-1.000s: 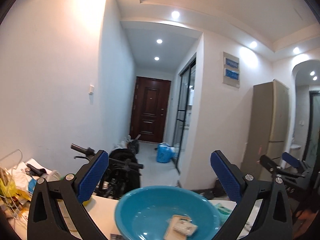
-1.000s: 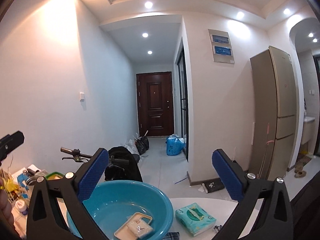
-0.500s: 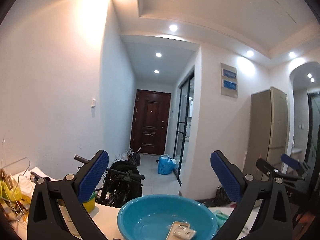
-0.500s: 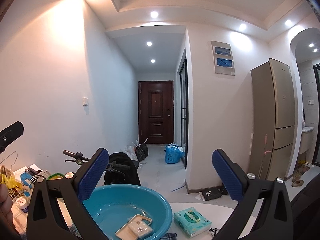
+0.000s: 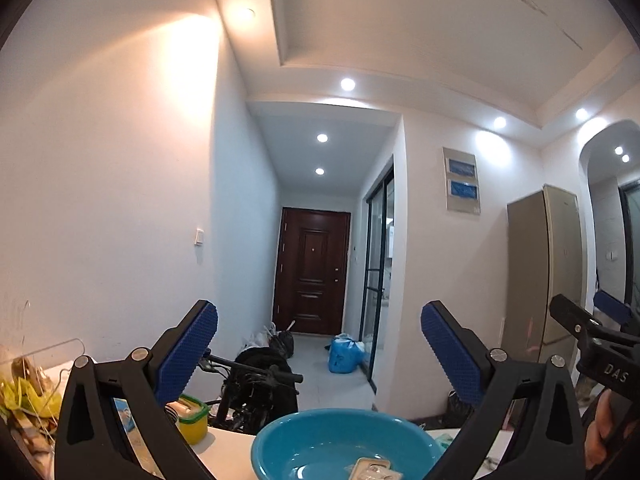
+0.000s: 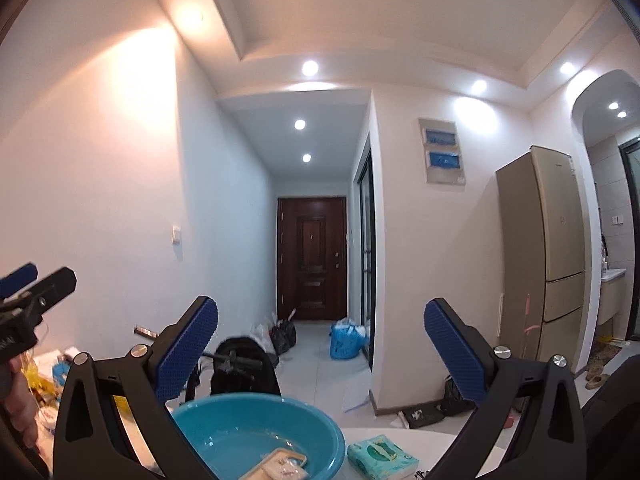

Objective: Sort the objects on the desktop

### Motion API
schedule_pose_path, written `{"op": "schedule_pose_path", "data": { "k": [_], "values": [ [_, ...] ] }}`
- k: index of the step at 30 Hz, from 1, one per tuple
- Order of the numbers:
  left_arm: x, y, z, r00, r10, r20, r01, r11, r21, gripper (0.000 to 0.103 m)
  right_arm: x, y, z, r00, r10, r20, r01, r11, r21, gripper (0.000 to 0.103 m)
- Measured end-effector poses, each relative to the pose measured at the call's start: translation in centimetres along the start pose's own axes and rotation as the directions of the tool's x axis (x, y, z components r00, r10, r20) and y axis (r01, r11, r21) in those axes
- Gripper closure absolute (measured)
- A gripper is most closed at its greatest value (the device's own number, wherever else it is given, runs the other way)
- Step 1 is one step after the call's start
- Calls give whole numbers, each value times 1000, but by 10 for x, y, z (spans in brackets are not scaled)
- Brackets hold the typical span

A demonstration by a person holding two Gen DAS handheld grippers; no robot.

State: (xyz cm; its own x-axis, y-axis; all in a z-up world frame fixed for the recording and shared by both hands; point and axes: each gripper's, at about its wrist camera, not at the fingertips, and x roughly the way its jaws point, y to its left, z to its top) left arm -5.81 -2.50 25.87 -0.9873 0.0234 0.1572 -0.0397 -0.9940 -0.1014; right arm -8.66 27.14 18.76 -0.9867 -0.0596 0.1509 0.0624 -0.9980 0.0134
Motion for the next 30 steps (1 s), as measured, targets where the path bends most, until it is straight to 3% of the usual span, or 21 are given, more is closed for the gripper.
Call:
{"op": "schedule_pose_path", "data": {
  "k": [3, 7, 13, 17, 22, 26, 30],
  "values": [
    [-12, -2, 4, 1000, -15, 0, 15, 1000, -3, 0, -17, 3, 6, 1000, 9, 19, -9, 1000, -6, 0],
    [-40, -3, 12, 996, 88, 34, -87, 996, -26, 0, -35, 11, 11, 1000, -4, 14, 5, 997, -72, 0],
    [-80, -17, 14, 999, 33, 36, -36, 996, 77, 0, -61, 10, 10, 998, 26, -54, -31, 994, -109, 0],
    [-96, -31, 10, 1000, -28, 10, 27, 987, 158, 0, -82, 6, 1, 998, -16, -60, 9, 992, -122, 0],
    [-114, -47, -5, 999, -22, -43, 32, 973, 230, 0, -109, -6, -8, 996, -29, -86, 21, 996, -87, 0],
    [-136, -45, -18, 998, 1, -64, 11, 980, 199, 0, -135, -11, -16, 995, -57, -87, 51, 996, -75, 0],
    [-155, -39, -29, 996, -21, -91, 33, 991, 133, 0, -149, -10, -25, 993, -57, -107, 52, 997, -50, 0]
  ]
}}
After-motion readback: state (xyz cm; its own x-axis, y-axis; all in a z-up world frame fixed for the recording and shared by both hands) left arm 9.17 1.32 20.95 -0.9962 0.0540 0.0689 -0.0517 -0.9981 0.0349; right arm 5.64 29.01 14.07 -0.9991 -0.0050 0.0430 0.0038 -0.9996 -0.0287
